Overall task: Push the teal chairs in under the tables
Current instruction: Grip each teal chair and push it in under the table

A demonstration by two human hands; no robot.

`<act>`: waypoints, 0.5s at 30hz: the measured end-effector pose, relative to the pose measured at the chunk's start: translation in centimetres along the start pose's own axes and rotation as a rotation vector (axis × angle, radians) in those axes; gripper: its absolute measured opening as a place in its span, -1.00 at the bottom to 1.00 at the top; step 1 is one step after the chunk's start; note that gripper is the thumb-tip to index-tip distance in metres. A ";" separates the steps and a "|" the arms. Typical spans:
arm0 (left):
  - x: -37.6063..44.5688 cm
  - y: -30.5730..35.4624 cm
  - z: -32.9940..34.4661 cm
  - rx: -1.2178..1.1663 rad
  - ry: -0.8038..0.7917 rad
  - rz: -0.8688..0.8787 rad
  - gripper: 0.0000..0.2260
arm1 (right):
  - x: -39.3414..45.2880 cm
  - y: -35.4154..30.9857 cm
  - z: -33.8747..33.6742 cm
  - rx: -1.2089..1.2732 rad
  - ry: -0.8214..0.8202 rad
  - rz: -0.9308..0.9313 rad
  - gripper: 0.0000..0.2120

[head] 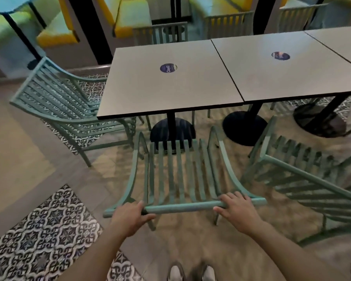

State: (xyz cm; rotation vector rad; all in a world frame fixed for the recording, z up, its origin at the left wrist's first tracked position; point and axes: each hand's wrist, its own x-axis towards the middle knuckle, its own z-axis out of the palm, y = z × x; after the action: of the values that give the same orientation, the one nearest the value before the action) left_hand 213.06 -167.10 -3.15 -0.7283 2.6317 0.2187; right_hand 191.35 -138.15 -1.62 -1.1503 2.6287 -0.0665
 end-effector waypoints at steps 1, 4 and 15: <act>0.0 -0.2 0.4 -0.065 0.026 -0.042 -0.49 | 0.0 0.3 -0.3 0.072 0.045 0.065 -0.09; -0.5 -2.0 1.0 -0.315 0.267 -0.392 -0.41 | -0.1 1.9 0.1 0.518 0.446 0.508 -0.36; 0.7 -2.2 0.5 -2.302 0.181 -1.160 -0.60 | 2.4 3.2 0.6 2.114 0.272 1.258 -0.55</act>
State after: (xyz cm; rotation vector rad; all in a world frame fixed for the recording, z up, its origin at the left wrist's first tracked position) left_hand 213.78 -169.18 -4.00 -2.3628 0.3355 2.6145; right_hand 187.65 -137.65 -3.26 1.1186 1.2945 -1.9189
